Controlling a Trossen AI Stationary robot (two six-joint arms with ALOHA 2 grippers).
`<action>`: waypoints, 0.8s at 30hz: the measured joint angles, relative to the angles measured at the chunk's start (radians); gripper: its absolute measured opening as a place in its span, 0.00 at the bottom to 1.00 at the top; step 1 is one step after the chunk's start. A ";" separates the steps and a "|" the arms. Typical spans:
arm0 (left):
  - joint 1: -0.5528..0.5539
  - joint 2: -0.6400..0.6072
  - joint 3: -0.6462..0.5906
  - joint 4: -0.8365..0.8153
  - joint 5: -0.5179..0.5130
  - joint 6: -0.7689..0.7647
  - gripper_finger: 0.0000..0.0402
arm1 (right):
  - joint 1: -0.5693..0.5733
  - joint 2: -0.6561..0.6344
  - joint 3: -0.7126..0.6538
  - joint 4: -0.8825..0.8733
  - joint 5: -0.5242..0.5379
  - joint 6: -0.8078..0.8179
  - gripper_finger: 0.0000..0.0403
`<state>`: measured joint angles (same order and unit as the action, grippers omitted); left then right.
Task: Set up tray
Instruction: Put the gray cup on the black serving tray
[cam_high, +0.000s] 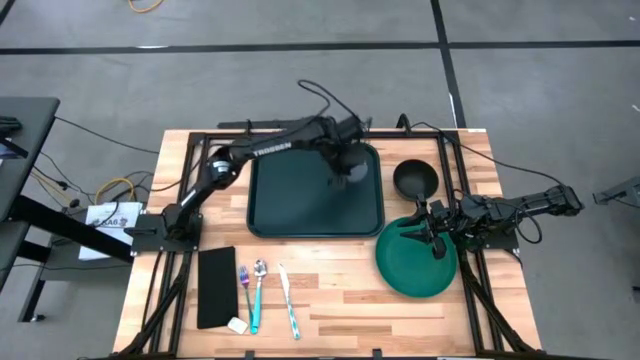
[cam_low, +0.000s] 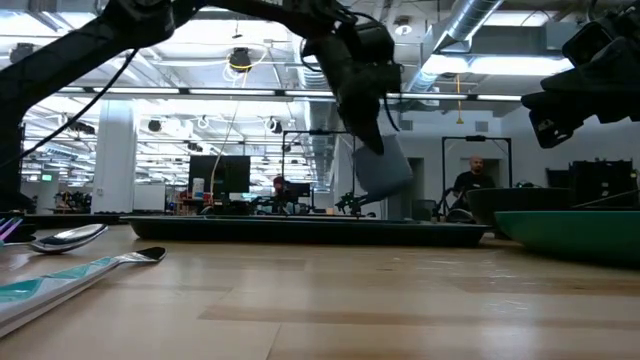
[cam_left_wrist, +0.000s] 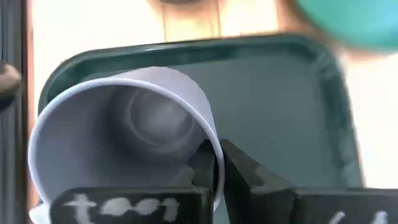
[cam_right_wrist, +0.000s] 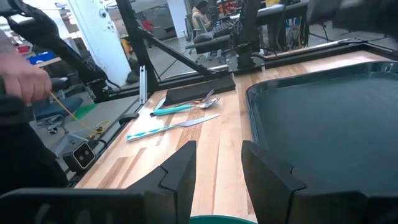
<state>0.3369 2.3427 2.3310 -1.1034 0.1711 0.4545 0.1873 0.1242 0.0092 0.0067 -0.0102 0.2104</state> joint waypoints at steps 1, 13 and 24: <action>-0.007 0.008 0.000 -0.021 -0.031 0.034 0.00 | 0.000 0.000 0.000 0.000 0.000 0.000 0.30; -0.031 0.017 0.000 0.022 -0.223 0.391 0.00 | 0.000 0.000 0.000 0.000 0.002 0.000 0.30; 0.008 0.016 -0.013 0.006 -0.222 0.360 0.00 | 0.000 0.000 0.000 0.000 0.004 0.000 0.30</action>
<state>0.3450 2.3592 2.3177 -1.0972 -0.0512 0.8146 0.1875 0.1238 0.0093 0.0071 -0.0059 0.2104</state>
